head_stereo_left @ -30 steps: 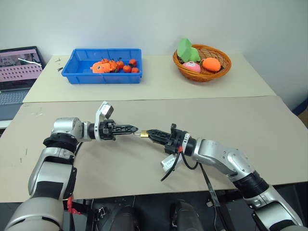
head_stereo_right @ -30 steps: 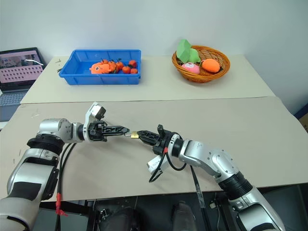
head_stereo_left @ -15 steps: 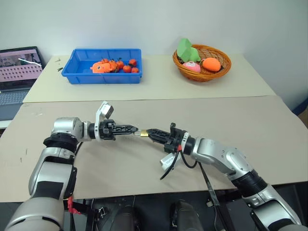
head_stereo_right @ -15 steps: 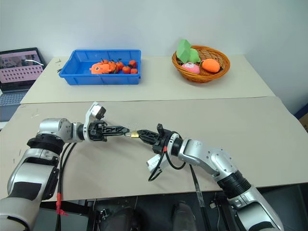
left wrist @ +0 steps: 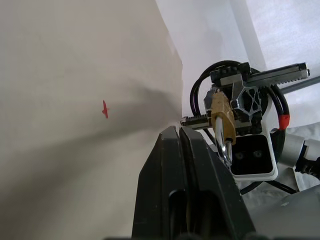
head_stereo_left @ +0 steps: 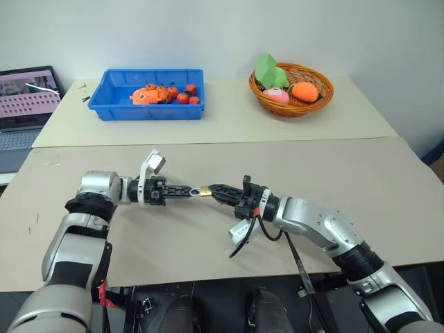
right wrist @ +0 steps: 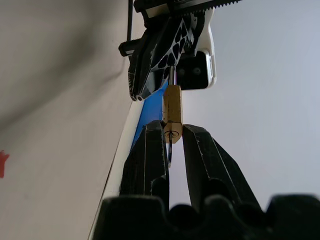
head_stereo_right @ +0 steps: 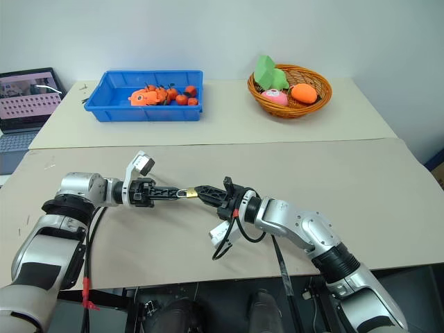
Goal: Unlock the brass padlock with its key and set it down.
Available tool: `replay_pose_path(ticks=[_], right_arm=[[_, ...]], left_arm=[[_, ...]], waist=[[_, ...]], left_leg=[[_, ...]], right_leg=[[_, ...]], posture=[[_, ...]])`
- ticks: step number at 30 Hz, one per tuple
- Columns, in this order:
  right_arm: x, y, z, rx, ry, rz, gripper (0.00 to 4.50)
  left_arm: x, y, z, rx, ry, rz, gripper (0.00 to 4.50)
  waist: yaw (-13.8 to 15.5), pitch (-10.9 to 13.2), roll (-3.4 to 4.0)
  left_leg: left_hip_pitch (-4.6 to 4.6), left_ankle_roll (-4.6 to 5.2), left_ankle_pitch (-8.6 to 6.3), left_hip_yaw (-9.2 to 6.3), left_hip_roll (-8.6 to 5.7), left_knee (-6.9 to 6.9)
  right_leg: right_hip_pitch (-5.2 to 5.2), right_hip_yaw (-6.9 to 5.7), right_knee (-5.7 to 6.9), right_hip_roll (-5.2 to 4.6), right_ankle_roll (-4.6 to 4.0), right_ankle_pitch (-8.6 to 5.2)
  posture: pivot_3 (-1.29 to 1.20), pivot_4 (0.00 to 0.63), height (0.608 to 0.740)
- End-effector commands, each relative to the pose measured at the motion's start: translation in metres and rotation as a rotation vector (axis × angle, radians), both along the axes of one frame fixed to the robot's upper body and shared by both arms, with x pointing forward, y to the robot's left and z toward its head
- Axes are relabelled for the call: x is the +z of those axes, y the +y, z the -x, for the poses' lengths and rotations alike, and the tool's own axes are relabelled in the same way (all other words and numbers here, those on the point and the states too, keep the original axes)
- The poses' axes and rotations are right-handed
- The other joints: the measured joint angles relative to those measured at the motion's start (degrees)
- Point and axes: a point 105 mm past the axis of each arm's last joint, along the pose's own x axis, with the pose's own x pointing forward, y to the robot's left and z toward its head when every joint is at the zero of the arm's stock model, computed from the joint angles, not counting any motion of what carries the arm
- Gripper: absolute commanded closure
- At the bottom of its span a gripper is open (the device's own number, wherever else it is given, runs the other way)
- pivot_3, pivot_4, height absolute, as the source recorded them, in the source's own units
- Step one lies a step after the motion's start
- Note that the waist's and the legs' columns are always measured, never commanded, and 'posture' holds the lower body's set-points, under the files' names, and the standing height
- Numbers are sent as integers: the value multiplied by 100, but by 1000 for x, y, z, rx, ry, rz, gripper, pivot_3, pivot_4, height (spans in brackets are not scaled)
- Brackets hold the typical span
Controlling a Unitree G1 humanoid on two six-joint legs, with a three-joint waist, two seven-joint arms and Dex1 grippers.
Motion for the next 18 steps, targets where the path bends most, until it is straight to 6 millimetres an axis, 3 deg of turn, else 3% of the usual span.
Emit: replay_pose_path(ticks=[1, 18], right_arm=[[18, 1, 2, 13, -53, -48, 4404], [-10, -5, -7, -22, 21, -15, 4404]], left_arm=[[7, -1, 0, -11, -24, 18, 4394], [26, -5, -2, -16, -47, 80, 4394]], waist=[[-1, 0, 0], [-5, 0, 0]], left_leg=[[-2, 0, 0, 0, 0, 0], [-4, 0, 0, -2, 1, 6]], right_leg=[[-1, -1, 0, 0, 0, 0], [-2, -2, 2, 1, 0, 0]], posture=[[0, 150, 676], [0, 150, 676]])
